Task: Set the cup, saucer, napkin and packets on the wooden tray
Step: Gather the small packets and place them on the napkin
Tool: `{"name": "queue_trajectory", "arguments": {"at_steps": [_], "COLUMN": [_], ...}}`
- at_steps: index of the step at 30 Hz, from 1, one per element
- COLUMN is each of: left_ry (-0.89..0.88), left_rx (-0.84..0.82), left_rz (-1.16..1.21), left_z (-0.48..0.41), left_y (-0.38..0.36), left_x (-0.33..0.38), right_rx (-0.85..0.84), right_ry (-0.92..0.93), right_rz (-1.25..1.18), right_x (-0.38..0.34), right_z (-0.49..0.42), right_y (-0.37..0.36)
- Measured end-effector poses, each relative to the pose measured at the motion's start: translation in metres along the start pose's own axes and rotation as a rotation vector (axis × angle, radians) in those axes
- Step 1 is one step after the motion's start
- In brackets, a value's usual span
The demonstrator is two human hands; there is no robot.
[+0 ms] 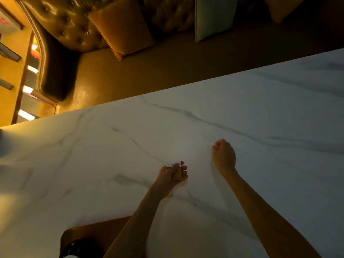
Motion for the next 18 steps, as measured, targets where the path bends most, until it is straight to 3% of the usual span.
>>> {"name": "queue_trajectory", "arguments": {"at_steps": [4, 8, 12, 18], "left_ry": [0.008, 0.004, -0.034, -0.121], "left_rx": [0.042, 0.085, 0.074, 0.038], "left_rz": [0.062, 0.107, 0.187, 0.164], "left_z": [0.000, 0.003, 0.014, 0.048], "left_y": [0.002, 0.015, 0.025, 0.042], "left_x": [-0.002, -0.005, -0.002, 0.015], "right_rx": [-0.051, -0.146, -0.290, -0.368], "right_ry": [-0.158, -0.217, -0.104, 0.179], "right_rz": [0.107, 0.022, -0.111, -0.270], "right_x": [0.022, 0.026, 0.010, -0.079], "right_z": [-0.010, -0.013, 0.002, 0.107], "right_y": [-0.009, -0.025, -0.035, -0.038]}}
Point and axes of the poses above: each hand's wrist, its own z-axis away from the middle knuckle, its own y-axis out of the back of the hand, x = y × z, the point moved 10 cm from there along -z, towards the middle knuckle, and after that the axes turned 12 degrees about z, right-handed, at the moved point
